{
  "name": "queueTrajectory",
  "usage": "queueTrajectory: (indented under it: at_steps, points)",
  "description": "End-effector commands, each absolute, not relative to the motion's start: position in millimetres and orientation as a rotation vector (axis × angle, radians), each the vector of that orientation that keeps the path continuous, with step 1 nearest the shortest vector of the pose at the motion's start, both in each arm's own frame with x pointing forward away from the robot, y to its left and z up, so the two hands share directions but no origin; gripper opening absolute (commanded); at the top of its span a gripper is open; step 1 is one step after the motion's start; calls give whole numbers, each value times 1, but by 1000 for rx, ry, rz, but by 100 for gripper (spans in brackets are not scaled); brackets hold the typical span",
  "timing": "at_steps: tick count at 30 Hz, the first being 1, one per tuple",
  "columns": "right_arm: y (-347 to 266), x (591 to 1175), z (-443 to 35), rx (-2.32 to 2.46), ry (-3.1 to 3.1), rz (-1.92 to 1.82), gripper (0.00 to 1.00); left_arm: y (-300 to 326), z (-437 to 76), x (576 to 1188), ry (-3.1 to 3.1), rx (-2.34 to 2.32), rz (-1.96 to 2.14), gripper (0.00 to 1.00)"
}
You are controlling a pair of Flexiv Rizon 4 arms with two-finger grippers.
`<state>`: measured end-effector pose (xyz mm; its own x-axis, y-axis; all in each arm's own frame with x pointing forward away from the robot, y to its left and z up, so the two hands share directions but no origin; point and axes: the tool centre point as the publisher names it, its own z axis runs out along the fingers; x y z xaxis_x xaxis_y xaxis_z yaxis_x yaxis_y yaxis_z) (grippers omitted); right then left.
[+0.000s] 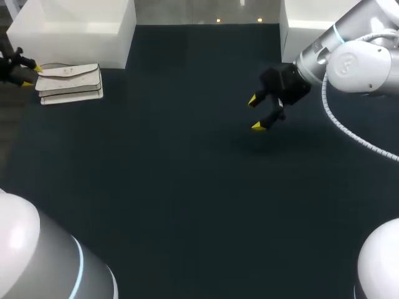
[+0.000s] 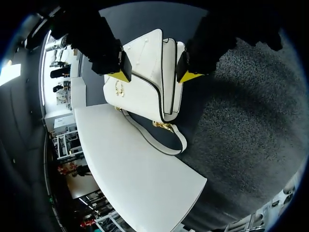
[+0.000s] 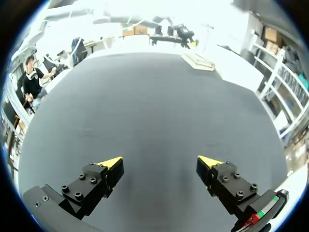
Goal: Pick up the bag, open it, inspect its contents, close it, and place it on the opposite side
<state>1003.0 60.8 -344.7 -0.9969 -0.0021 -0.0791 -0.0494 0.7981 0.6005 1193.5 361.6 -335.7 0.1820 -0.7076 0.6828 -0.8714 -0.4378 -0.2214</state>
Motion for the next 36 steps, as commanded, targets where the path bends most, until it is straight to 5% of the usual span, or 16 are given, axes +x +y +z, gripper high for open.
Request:
queueTrajectory:
  at_steps: [1, 13, 17, 21, 36]
  points:
    - [61, 1004, -345, -43, 2910, 975, 100, 364, -346, 1210, -1537, 2065, 928, 53]
    - [61, 1004, -345, -43, 2910, 975, 100, 359, -353, 1215, -1487, 2072, 949, 42]
    - [61, 1004, -345, -43, 2910, 975, 100, 357, -355, 1214, -1479, 2070, 948, 27]
    - [61, 1004, -345, -43, 2910, 975, 100, 354, -356, 1215, -1481, 2068, 939, 0]
    - [61, 1004, -345, -43, 2910, 975, 100, 332, -354, 1199, -1539, 1982, 916, 0]
